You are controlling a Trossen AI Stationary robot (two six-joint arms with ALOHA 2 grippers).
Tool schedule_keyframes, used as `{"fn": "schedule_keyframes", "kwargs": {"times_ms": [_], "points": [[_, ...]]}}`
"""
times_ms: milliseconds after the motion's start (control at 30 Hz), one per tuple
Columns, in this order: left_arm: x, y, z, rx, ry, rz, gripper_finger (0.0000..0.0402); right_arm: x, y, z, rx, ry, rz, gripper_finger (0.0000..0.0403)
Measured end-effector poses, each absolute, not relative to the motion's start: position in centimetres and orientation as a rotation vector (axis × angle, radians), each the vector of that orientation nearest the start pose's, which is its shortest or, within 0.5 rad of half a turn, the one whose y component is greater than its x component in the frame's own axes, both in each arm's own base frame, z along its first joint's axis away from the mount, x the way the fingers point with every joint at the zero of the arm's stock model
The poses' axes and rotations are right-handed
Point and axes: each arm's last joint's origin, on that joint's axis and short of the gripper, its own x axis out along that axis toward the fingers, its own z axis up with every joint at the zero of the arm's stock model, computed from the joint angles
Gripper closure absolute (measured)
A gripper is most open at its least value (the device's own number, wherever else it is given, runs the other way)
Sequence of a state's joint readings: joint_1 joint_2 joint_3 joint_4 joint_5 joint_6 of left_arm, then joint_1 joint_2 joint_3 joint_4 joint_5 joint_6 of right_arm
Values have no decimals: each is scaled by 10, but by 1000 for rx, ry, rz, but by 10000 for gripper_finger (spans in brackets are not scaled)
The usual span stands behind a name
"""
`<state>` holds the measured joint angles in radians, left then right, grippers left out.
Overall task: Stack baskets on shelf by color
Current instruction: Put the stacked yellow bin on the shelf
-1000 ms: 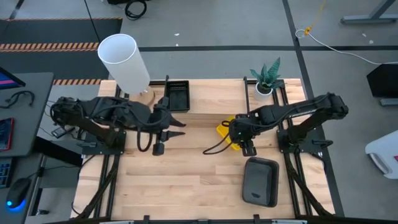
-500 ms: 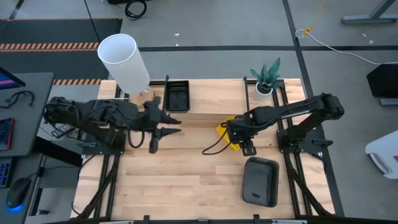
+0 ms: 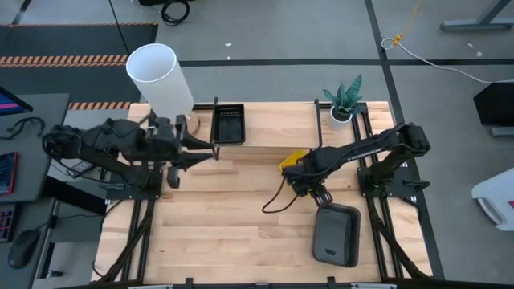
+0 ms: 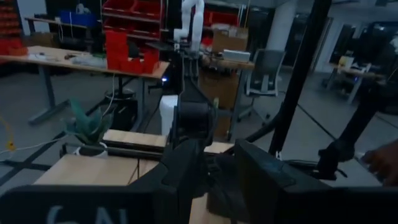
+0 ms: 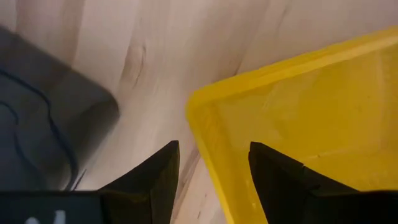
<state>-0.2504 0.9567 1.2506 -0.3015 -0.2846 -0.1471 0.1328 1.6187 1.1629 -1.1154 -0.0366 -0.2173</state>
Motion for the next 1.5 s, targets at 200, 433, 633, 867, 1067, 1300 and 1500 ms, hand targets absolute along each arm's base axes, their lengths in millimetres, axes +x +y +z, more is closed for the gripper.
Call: {"fn": "schedule_keyframes", "kwargs": {"times_ms": [200,433,633,867,1067,1300,1500], "points": [[165,-34,443,-169,-12,35,285,283,40,209,-286,1518,341,205],[160,-32,441,-183,-5,38,285,280,40,194,-271,1537,359,205],[156,-31,443,-192,-18,37,285,276,39,183,-286,1545,365,206],[154,-31,444,-218,-25,35,285,274,39,177,-289,1523,400,220],[154,-31,444,-231,-25,35,285,275,39,176,-296,1509,406,248],[154,-31,444,-236,-25,35,285,275,39,176,-284,1509,412,297],[154,-31,444,-238,-25,35,285,275,39,178,-293,1527,397,355]]}}
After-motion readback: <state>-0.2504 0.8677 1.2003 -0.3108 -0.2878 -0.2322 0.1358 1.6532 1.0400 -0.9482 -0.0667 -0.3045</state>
